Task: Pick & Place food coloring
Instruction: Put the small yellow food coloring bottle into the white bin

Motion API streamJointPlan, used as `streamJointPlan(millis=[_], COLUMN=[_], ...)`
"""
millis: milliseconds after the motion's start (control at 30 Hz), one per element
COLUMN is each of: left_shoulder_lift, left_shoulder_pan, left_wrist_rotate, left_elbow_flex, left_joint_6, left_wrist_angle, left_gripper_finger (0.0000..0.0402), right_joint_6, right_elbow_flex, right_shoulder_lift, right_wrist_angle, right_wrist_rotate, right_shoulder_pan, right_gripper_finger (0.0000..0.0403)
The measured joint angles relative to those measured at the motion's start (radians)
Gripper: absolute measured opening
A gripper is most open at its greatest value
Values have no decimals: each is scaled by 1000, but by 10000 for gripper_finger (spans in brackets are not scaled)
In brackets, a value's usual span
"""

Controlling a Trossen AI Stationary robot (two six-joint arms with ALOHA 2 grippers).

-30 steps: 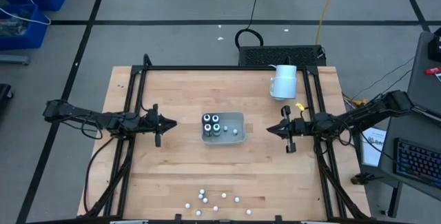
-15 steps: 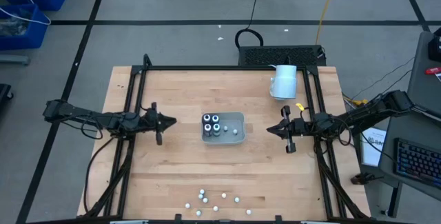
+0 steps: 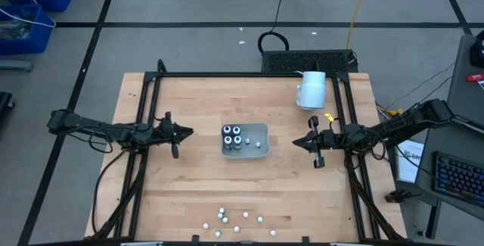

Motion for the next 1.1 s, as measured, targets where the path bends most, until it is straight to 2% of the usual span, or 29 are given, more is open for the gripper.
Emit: streamJointPlan(millis=[933,1100], left_shoulder_lift=[0,0], left_shoulder_pan=[0,-5], left_wrist_rotate=[-8,-7], left_elbow_flex=[0,1], left_joint_6=[28,55], left_wrist_angle=[5,60], left_gripper_finger=[47,47], right_joint_6=[38,43], right_elbow_flex=[0,0], right_shoulder_lift=[4,26], right_wrist_angle=[0,-1], right_wrist_rotate=[-3,-2], right_shoulder_pan=[0,0], right_gripper_finger=[0,0])
